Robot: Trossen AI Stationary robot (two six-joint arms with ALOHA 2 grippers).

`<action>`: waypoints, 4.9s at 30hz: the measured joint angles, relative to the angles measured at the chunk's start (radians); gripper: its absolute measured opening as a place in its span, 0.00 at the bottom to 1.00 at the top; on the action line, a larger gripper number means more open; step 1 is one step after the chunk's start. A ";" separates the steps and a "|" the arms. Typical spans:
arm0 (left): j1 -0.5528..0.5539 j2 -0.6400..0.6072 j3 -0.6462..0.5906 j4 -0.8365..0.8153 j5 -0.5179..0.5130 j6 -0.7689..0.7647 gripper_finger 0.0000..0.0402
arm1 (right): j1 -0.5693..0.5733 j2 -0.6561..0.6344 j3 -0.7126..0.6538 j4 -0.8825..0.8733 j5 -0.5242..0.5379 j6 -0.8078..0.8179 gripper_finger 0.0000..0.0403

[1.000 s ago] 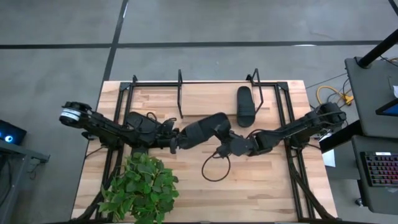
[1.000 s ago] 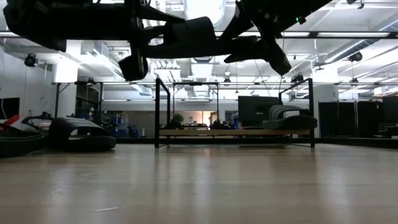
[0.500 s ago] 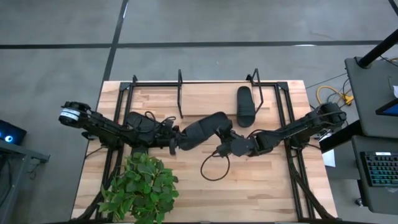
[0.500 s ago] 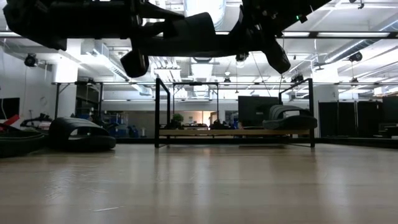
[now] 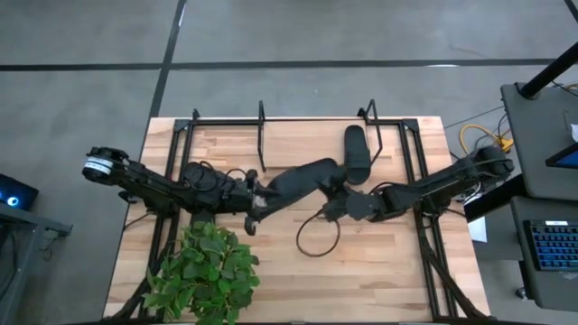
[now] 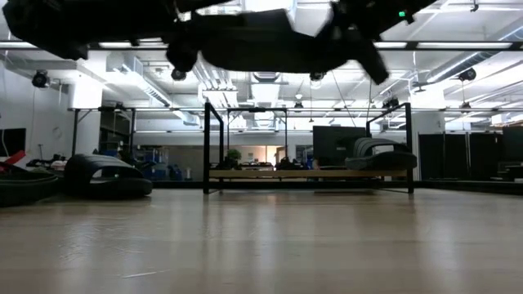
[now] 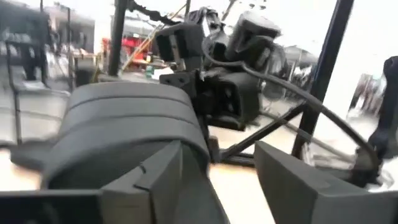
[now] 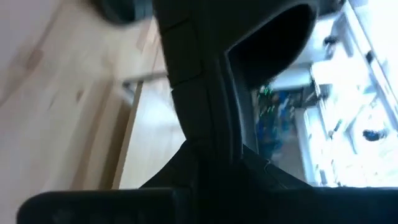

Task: Pick and place slides into the shelf
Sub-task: Put the black slipper on the shelf

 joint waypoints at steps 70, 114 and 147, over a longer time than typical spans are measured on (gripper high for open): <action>0.023 0.021 0.221 -0.334 -0.388 1.059 0.04 | -0.014 -0.176 0.054 -0.271 0.027 0.489 0.33; 0.079 0.269 0.550 -0.469 -0.447 1.422 0.04 | -0.291 -0.440 0.172 -0.495 -0.663 0.698 0.39; 0.077 0.270 0.556 -0.370 -0.311 1.478 0.07 | -0.425 -0.415 0.164 -0.476 -0.941 0.715 0.08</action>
